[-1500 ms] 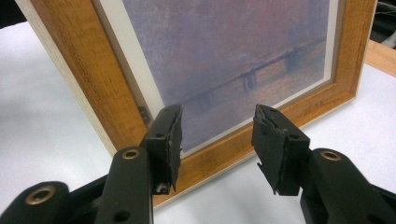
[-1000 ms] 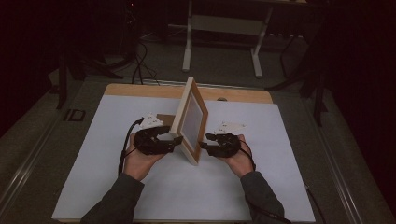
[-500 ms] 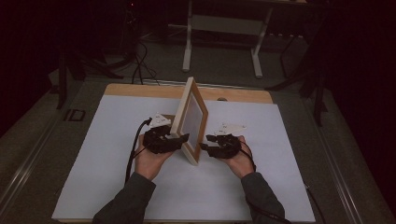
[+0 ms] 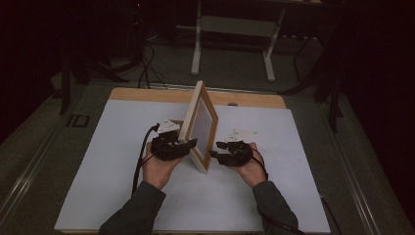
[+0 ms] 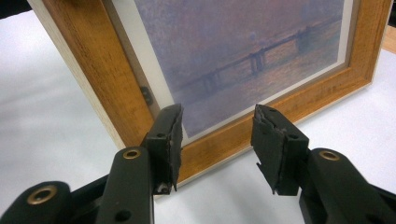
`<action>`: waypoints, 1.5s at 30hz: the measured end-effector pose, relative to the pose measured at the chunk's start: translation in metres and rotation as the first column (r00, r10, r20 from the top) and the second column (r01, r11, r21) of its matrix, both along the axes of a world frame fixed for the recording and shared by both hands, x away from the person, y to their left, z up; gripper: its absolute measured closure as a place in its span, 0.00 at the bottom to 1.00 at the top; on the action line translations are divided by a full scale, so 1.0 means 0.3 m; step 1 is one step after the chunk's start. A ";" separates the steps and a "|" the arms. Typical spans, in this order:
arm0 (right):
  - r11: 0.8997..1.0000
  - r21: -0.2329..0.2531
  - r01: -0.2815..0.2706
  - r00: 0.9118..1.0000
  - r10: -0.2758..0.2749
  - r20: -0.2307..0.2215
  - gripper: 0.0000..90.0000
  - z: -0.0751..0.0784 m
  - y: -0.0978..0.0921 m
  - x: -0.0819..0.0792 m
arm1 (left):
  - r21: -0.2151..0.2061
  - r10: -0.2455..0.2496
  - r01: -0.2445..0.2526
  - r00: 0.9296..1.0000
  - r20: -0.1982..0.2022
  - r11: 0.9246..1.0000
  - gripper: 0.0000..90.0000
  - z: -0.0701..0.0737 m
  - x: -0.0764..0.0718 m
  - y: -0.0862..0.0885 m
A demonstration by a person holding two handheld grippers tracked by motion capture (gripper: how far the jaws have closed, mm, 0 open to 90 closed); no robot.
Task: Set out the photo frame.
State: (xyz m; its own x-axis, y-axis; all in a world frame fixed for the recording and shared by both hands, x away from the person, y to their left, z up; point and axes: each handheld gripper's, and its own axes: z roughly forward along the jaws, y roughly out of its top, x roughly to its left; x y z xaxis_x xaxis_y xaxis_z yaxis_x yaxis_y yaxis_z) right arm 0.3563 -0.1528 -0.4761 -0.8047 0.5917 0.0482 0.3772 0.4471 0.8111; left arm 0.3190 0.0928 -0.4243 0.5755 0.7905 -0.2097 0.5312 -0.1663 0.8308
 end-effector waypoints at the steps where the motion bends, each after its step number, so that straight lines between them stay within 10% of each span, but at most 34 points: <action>1: 1.000 0.001 0.000 1.000 0.000 0.000 0.58 0.000 0.000 0.000 | 0.004 -0.001 0.001 1.000 0.000 1.000 0.65 0.001 0.000 0.000; 29: 1.000 -0.004 0.006 1.000 -0.006 0.001 0.58 0.006 -0.019 0.003 | -0.019 0.031 -0.032 0.998 -0.063 0.999 0.74 0.010 0.037 0.069; 45: 1.000 -0.002 0.011 1.000 -0.011 0.001 0.58 0.001 -0.028 0.003 | -0.032 0.094 -0.095 0.995 -0.018 0.995 0.75 0.010 0.033 0.111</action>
